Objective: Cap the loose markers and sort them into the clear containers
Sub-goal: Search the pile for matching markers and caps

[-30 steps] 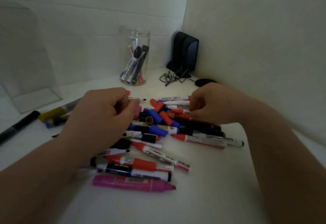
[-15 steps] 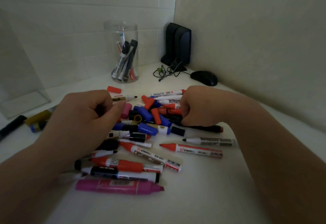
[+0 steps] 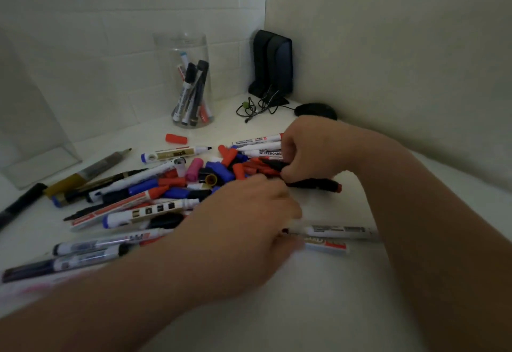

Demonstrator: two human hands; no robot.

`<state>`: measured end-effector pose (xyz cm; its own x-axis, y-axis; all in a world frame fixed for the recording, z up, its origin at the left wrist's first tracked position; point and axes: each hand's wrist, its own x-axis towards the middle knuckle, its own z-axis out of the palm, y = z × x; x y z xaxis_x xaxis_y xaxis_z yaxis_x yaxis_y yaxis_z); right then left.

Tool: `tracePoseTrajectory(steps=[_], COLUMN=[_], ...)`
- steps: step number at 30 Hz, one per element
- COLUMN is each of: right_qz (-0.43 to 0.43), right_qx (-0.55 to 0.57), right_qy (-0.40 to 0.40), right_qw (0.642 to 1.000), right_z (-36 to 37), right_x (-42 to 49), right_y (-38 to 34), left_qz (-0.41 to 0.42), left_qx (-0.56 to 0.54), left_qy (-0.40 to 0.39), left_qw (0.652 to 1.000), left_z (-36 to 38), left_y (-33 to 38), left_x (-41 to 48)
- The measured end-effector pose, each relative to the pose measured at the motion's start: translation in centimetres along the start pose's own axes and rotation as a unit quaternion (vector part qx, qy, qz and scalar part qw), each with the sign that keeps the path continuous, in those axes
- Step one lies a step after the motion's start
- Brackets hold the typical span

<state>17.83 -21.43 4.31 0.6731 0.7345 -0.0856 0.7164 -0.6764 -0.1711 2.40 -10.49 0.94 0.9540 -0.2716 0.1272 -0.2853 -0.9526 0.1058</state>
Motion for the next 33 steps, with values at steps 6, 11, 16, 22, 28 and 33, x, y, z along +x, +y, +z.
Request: tracePoseTrajectory(steps=[6, 11, 16, 22, 28, 33], right_qz=[-0.004, -0.002, -0.02, -0.09, -0.154, -0.188], right_qx=[0.071, 0.102, 0.145, 0.206, 0.311, 0.411], right_qy=[0.084, 0.087, 0.106, 0.142, 0.075, 0.124], right_qw=[0.994, 0.991, 0.984, 0.964, 0.935, 0.883], right_z=[-1.0, -1.3, -1.2, -1.4, -0.9, 0.1], right_x=[-0.8, -1.0, -0.9, -1.4, -3.0, -2.6], right_y=[2.4, 3.8, 4.1, 1.8, -3.2, -5.1], left_qz=[-0.076, -0.089, -0.136, -0.218, -0.159, -0.16], left_qx=[0.054, 0.066, -0.057, -0.449, -0.567, -0.581], left_qy=[-0.098, -0.15, -0.061, 0.182, 0.236, 0.252], left_qw=[0.991, 0.982, 0.987, 0.847, 0.773, 0.757], left_z=[-0.4, -0.3, -1.5, -3.8, -2.8, -2.0], left_y=[-3.4, -3.0, -2.7, -6.9, -9.0, -10.0], left_x=[5.4, 6.9, 5.5, -1.3, -4.2, -5.4])
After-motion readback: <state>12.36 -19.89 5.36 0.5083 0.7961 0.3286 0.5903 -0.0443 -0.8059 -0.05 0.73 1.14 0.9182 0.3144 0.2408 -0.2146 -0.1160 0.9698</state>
